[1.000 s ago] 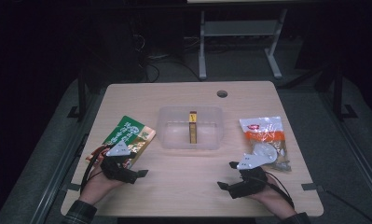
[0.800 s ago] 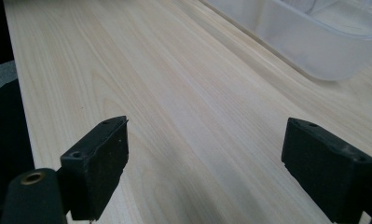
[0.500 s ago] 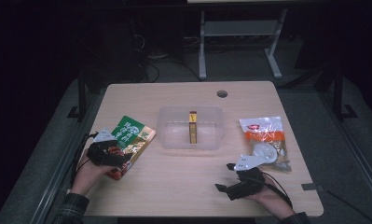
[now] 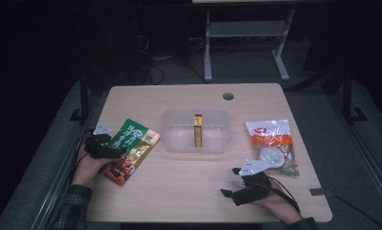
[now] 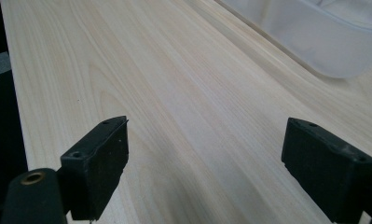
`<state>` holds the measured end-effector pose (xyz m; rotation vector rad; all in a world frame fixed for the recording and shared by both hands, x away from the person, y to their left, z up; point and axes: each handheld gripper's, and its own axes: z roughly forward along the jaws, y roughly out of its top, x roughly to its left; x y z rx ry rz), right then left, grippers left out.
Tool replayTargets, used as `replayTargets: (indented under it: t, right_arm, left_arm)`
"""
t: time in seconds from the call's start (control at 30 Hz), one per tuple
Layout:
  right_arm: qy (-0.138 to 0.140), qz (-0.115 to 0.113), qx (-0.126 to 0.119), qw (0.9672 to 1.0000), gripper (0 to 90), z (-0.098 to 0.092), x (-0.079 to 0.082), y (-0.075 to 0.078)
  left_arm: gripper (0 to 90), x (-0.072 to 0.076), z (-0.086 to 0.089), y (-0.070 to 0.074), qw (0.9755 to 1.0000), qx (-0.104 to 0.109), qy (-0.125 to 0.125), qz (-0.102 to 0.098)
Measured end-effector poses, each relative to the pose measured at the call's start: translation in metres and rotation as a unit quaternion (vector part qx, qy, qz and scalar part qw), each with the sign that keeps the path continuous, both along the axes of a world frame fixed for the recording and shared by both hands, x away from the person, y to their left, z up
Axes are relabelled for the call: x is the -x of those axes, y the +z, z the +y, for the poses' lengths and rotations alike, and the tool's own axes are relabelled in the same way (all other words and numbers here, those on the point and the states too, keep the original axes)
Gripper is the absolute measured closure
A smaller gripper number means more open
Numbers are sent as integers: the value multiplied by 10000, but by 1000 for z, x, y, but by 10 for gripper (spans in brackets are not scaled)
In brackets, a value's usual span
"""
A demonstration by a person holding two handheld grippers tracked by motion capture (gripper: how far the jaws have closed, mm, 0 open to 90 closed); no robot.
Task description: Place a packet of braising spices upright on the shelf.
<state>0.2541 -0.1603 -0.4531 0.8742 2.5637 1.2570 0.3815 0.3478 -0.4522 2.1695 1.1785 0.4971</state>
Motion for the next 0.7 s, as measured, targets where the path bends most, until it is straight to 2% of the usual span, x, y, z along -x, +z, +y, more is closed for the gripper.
replayTargets:
  t: [0.1, 0.13, 0.17, 0.3, 0.43, 0.53, 0.7]
  right_arm:
    - [0, 4, -1, 10000, 143, 0, 0, 0]
    - [2, 4, 1, 10000, 142, 0, 0, 0]
    - [6, 9, 5, 10000, 143, 0, 0, 0]
    - [17, 19, 13, 10000, 142, 0, 0, -1]
    - [18, 22, 12, 10000, 142, 1, 0, -1]
    - [3, 42, 22, 10000, 143, 0, 0, -1]
    - [0, 49, 13, 10000, 143, 0, -1, -1]
  left_arm:
    - [128, -3, 3, -4, 9999, 51, 69, 82]
    - [128, -5, 7, -7, 9995, 221, 101, 214]
    - [127, -5, 8, -9, 9988, 369, 184, 259]
    - [127, -6, 13, -10, 9987, 372, 259, 233]
    - [123, -7, 19, -14, 9974, 597, 332, 248]
    - [123, -8, 22, -16, 9971, 640, 355, 223]
    - [123, -8, 22, -16, 9976, 597, 298, 187]
